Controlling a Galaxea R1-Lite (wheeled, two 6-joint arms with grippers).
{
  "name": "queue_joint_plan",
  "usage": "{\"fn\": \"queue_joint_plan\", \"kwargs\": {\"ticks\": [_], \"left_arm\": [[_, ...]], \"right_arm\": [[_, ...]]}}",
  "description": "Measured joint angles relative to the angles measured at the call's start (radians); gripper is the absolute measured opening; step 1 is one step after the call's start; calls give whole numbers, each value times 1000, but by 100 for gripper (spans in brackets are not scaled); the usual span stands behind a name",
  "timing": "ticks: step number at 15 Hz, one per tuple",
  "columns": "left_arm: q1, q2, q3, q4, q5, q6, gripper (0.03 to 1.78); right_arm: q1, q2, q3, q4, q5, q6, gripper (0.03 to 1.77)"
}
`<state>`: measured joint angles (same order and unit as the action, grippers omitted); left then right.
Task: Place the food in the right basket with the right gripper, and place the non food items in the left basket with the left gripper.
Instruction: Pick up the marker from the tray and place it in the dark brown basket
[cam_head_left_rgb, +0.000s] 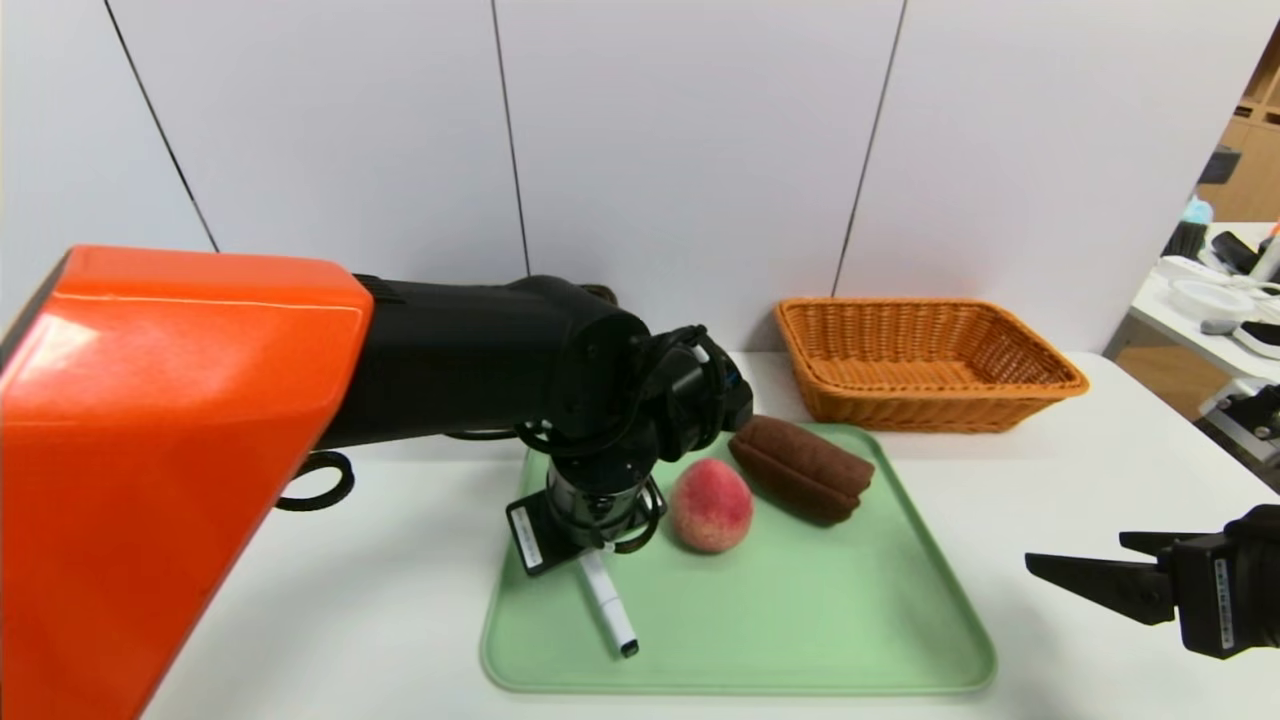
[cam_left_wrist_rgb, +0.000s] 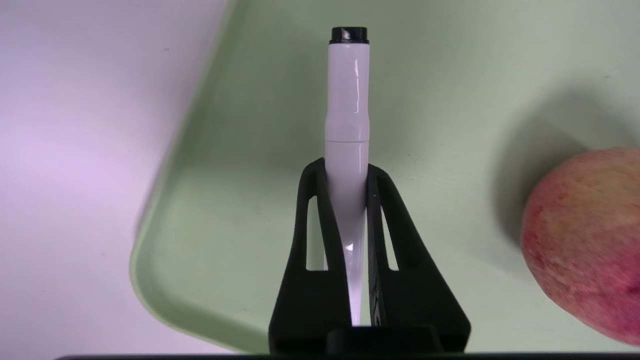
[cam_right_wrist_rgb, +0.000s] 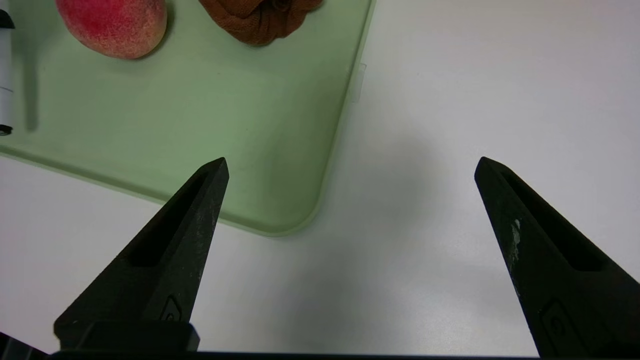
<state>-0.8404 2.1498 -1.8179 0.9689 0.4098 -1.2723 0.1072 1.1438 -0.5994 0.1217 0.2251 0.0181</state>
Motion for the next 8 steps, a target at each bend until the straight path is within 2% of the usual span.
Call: {"fn": "queue_joint_plan", "kwargs": {"ticks": [3,8], "left_arm": [[2,-50,-9,-6,61,51,16],[29,-110,-12,-9,118,154,16]], "right_arm": [[0,-10,5,-1,-1,17,170],[0,-31,15,0,-1,19,170]]}}
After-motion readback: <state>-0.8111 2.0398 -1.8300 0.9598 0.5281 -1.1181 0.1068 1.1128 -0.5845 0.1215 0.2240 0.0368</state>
